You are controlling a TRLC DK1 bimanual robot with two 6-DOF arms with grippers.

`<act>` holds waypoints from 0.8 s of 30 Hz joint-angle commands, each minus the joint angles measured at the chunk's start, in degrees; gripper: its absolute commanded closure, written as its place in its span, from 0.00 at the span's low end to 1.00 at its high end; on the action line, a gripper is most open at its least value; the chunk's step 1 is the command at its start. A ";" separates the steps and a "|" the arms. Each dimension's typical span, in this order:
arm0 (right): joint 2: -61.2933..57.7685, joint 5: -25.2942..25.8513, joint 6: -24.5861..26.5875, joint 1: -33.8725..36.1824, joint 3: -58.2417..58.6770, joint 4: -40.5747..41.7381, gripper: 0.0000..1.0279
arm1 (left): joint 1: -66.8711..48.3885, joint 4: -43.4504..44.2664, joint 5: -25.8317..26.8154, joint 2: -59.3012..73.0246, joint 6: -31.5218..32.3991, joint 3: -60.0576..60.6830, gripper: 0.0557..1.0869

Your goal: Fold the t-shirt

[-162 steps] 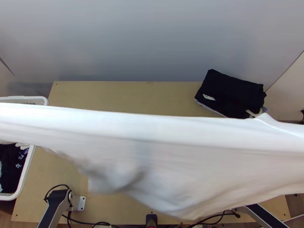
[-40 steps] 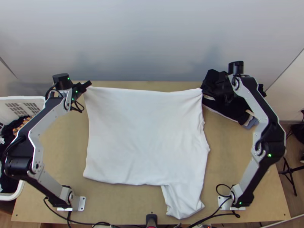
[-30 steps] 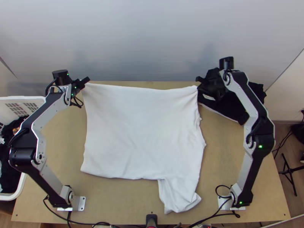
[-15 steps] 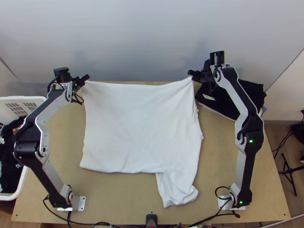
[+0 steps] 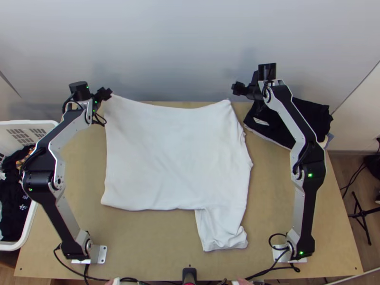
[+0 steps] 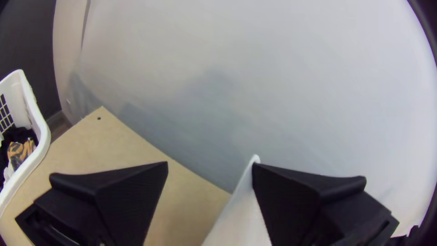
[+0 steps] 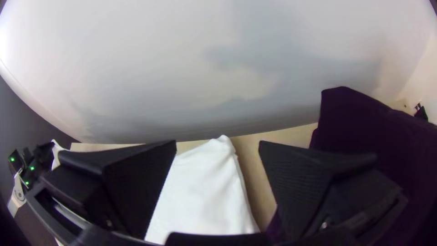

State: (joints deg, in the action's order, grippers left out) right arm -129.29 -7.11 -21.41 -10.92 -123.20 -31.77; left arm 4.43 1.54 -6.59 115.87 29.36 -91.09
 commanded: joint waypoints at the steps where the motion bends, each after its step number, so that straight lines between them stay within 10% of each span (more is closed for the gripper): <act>1: 8.53 6.85 3.39 -0.51 4.37 0.57 0.04 | -0.47 3.29 0.09 -5.92 0.25 2.06 0.04; 14: 34.37 6.06 0.84 -1.21 13.60 -17.36 0.05 | 1.73 -1.63 2.63 -15.42 -0.89 10.05 0.04; 20: 36.83 -4.66 -4.43 0.99 15.79 -52.87 0.05 | 1.29 -33.18 8.26 -20.34 -9.41 4.43 0.04; 24: 50.81 -4.84 -3.82 1.51 36.27 -52.69 0.15 | 1.64 -46.45 8.35 -27.37 -18.91 6.89 0.04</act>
State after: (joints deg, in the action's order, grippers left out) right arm -92.60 -8.67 -24.27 -10.52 -105.23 -71.29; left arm 5.85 -23.38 -0.14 96.62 21.76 -84.71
